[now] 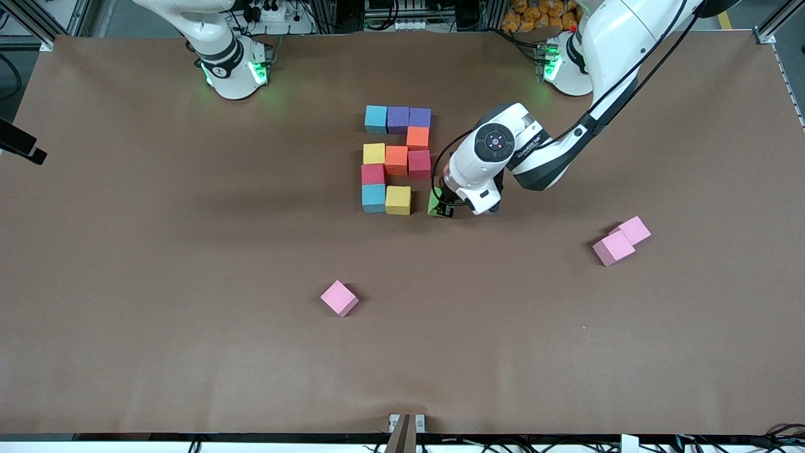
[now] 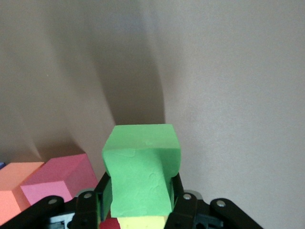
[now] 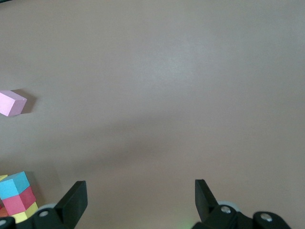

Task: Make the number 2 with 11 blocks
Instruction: 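Carry the green block to the yellow block at the figure's base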

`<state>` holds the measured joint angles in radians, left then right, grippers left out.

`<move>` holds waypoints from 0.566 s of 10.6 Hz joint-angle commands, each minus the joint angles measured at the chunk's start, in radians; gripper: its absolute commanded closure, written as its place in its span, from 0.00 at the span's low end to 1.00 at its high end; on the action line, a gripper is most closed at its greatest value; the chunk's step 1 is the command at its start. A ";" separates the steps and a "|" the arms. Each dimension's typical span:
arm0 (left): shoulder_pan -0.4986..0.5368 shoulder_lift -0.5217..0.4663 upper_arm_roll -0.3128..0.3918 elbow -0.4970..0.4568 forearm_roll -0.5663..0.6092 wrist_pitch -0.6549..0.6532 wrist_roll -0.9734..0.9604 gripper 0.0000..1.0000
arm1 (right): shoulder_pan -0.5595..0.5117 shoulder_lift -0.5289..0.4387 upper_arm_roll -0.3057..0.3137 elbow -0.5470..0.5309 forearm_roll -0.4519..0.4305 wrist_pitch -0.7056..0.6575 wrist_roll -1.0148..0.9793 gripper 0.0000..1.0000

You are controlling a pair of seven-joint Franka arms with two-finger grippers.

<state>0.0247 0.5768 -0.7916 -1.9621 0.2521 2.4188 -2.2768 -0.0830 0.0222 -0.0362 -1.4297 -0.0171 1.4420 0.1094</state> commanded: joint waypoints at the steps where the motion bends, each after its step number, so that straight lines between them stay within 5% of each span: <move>1: -0.014 -0.003 0.003 -0.011 0.064 0.029 -0.111 0.61 | -0.018 -0.001 0.015 0.008 -0.012 -0.011 0.001 0.00; 6: -0.048 0.047 0.005 -0.001 0.223 0.057 -0.326 0.61 | -0.018 0.001 0.015 0.008 -0.012 -0.011 0.001 0.00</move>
<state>-0.0166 0.6061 -0.7913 -1.9693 0.4242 2.4555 -2.5464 -0.0832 0.0228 -0.0362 -1.4298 -0.0172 1.4418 0.1094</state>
